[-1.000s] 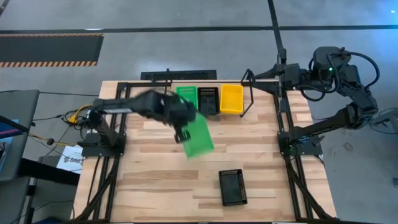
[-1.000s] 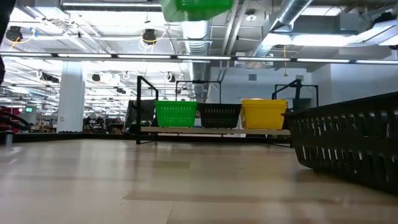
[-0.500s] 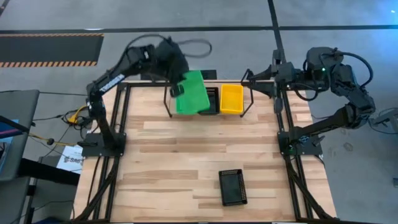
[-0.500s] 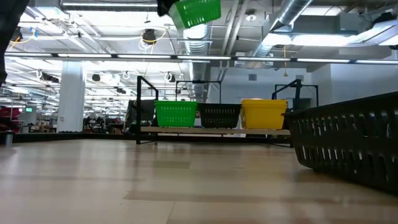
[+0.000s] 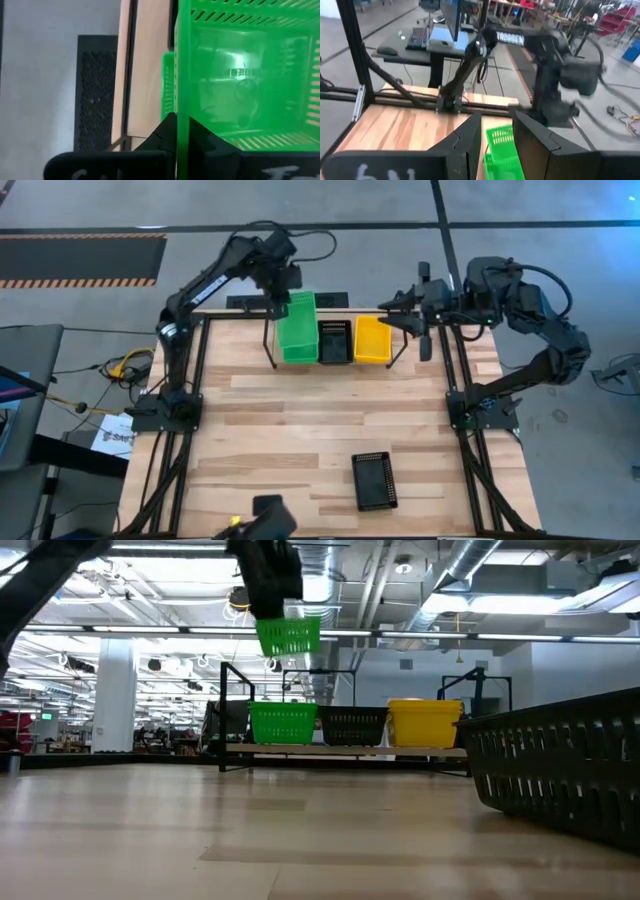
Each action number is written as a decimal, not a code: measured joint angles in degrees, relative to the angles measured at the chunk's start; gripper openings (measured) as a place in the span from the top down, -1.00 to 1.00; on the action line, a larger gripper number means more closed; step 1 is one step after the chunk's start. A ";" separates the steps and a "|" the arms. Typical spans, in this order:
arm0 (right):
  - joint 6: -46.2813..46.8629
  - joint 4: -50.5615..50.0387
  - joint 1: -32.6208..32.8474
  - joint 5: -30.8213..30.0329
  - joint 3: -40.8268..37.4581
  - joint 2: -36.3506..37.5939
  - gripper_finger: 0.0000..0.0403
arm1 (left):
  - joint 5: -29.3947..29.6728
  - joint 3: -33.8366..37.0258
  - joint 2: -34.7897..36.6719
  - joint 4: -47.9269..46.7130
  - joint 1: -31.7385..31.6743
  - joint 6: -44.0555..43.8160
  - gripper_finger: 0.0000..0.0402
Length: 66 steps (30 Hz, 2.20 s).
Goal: Stack baskets on shelf by color
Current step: Stack the green bin on top of the green bin
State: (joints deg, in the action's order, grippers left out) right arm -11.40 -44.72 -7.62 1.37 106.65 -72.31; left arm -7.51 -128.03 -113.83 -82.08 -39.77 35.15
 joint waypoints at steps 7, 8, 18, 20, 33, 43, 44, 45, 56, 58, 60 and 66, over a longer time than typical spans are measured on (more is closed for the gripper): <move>1.20 -0.15 0.00 -0.20 -0.04 -1.45 0.33 | 1.25 -0.02 -7.87 -0.03 -1.44 5.42 1.00; 1.41 0.13 0.00 -0.20 -0.02 -1.77 0.33 | 1.27 -0.02 -8.89 -0.17 -1.78 5.82 1.00; 1.53 0.23 -0.02 -0.24 0.00 -1.97 0.33 | 1.64 -0.02 -13.91 -0.50 -3.58 6.19 1.00; 1.51 0.23 -0.02 -0.24 0.00 -1.97 0.33 | 0.96 -0.02 -13.88 0.65 -3.58 6.17 1.00; 0.44 0.17 -0.02 -0.30 0.00 -1.95 0.33 | -2.20 -0.02 -13.87 -2.63 -2.45 6.17 1.00; 0.44 0.10 -0.02 -0.31 0.00 -1.93 0.33 | -2.71 -0.02 -13.84 -2.44 -1.59 5.70 1.00; 0.44 0.10 -0.02 -0.31 0.00 -1.93 0.33 | -2.71 -0.02 -13.84 -2.45 -1.62 5.66 1.00; 0.44 0.08 -0.02 -0.31 0.00 -1.93 0.33 | -2.71 -0.02 -13.84 -2.45 -1.64 5.48 1.00; 0.44 0.10 -0.02 -0.31 0.00 -1.93 0.33 | -2.08 -0.02 -13.82 -2.47 -1.51 3.69 1.00; 0.44 0.10 -0.02 -0.31 0.00 -1.93 0.33 | -1.60 -0.02 -13.82 -2.45 -1.49 2.67 0.99; 0.44 0.10 -0.02 -0.31 0.00 -1.93 0.33 | -0.73 -0.02 -13.80 -2.47 -1.49 1.74 0.97; 0.44 0.12 0.00 -0.30 0.00 -1.72 0.33 | 0.13 -0.02 -13.78 -2.43 -1.49 -0.42 0.79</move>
State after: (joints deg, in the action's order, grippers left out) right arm -10.96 -44.60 -7.62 1.07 106.65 -74.03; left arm -7.38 -128.05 -127.61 -84.51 -41.25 34.73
